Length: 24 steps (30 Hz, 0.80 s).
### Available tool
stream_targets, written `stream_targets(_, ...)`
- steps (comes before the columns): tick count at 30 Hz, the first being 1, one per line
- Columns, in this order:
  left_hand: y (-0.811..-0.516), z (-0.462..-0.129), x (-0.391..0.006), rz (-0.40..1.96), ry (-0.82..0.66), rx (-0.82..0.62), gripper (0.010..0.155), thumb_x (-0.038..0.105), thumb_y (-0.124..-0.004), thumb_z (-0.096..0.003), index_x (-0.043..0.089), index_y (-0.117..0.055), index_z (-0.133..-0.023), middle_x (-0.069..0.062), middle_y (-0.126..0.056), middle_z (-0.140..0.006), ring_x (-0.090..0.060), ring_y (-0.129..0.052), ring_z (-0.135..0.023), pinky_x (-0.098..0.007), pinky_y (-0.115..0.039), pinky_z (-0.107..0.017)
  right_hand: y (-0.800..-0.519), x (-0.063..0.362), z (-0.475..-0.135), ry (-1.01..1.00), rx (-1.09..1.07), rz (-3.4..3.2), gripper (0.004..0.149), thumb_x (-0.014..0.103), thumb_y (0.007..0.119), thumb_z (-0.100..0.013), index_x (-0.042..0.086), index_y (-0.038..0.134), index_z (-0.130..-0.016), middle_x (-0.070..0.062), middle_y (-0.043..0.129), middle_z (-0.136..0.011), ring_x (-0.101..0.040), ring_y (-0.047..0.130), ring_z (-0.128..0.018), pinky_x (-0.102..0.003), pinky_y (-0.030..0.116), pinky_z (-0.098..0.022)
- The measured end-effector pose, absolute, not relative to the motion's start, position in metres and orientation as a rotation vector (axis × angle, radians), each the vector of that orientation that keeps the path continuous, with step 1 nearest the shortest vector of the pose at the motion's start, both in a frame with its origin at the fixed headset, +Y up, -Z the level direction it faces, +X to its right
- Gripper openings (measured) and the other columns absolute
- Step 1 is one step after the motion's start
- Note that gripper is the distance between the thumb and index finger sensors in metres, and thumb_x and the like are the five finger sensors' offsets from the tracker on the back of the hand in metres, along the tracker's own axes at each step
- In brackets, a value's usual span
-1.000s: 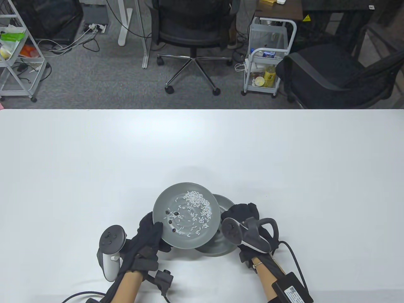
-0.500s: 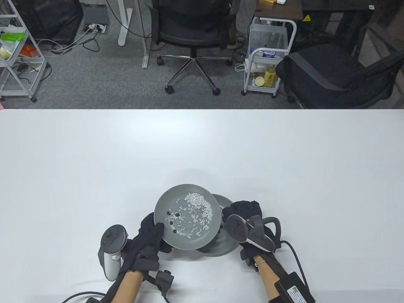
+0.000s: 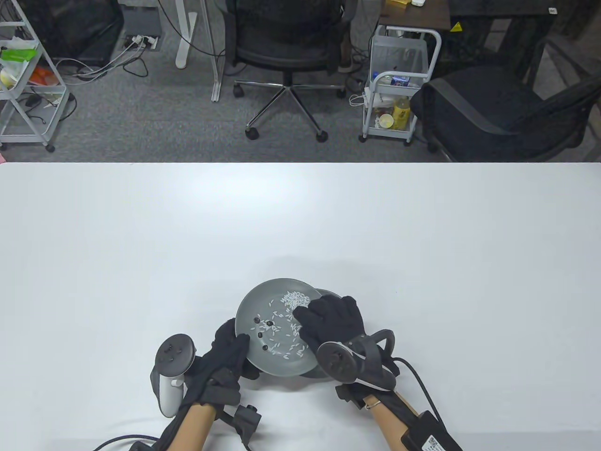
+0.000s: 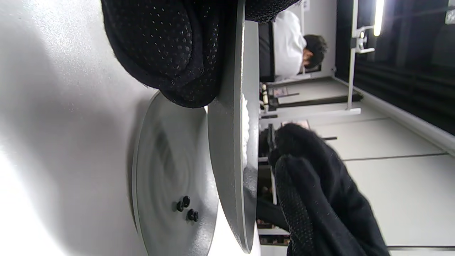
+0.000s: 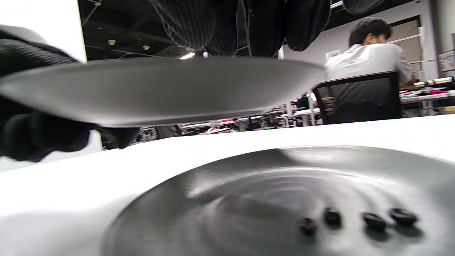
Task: Pick coffee beans with hand pinch into plate
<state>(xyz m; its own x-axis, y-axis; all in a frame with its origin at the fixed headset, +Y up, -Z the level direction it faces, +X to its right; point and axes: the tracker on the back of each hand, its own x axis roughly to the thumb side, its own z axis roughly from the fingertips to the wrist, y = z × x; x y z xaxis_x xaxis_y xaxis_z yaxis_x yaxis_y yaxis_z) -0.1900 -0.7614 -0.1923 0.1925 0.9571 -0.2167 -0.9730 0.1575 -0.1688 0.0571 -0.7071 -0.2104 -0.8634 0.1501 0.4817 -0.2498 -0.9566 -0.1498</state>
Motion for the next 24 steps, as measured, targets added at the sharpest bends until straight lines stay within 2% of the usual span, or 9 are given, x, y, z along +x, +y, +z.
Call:
stream_targets(8, -0.762, -0.192, -0.188, 1.375, 0.051, -0.293, 0.057, 0.024, -0.059, -0.0661, 0.001, -0.031, -0.11, -0.023, -0.069, -0.097, -0.027, -0.095, -0.061, -0.037, -0.087, -0.041, -0.71, 0.029, -0.197, -0.257, 0.864, 2.871, 0.041, 0.045, 0.061, -0.069, 0.041, 0.058, -0.11, -0.007, 0.057, -0.117, -0.038, 0.052, -0.11, -0.063, 0.039, -0.08)
stream_targets(14, -0.762, -0.192, -0.187, 1.371, 0.033, -0.289, 0.057, 0.024, -0.059, -0.0661, 0.001, -0.031, -0.11, -0.022, -0.069, -0.097, -0.027, -0.095, -0.061, -0.037, -0.087, -0.041, -0.712, 0.021, -0.19, -0.272, 0.96, 2.891, 0.037, 0.046, 0.064, -0.067, 0.046, 0.062, -0.104, -0.004, 0.057, -0.117, -0.035, 0.051, -0.111, -0.063, 0.038, -0.081)
stream_targets(20, -0.762, -0.191, -0.187, 1.365, 0.035, -0.289, 0.057, 0.024, -0.059, -0.0661, 0.0, -0.031, -0.11, -0.023, -0.069, -0.097, -0.028, -0.095, -0.06, -0.037, -0.087, -0.041, -0.713, 0.018, -0.188, -0.292, 0.979, 2.911, 0.035, 0.049, 0.068, -0.064, 0.044, 0.068, -0.099, -0.001, 0.062, -0.113, -0.034, 0.054, -0.11, -0.062, 0.04, -0.081)
stream_targets(24, -0.761, -0.191, -0.184, 1.355, 0.019, -0.295, 0.057, 0.024, -0.059, -0.0661, 0.0, -0.031, -0.11, -0.023, -0.069, -0.097, -0.028, -0.095, -0.06, -0.037, -0.087, -0.04, -0.711, 0.016, -0.185, -0.384, 0.974, 2.892, 0.031, 0.049, 0.072, -0.061, 0.042, 0.075, -0.091, 0.003, 0.068, -0.106, -0.031, 0.061, -0.107, -0.062, 0.044, -0.08)
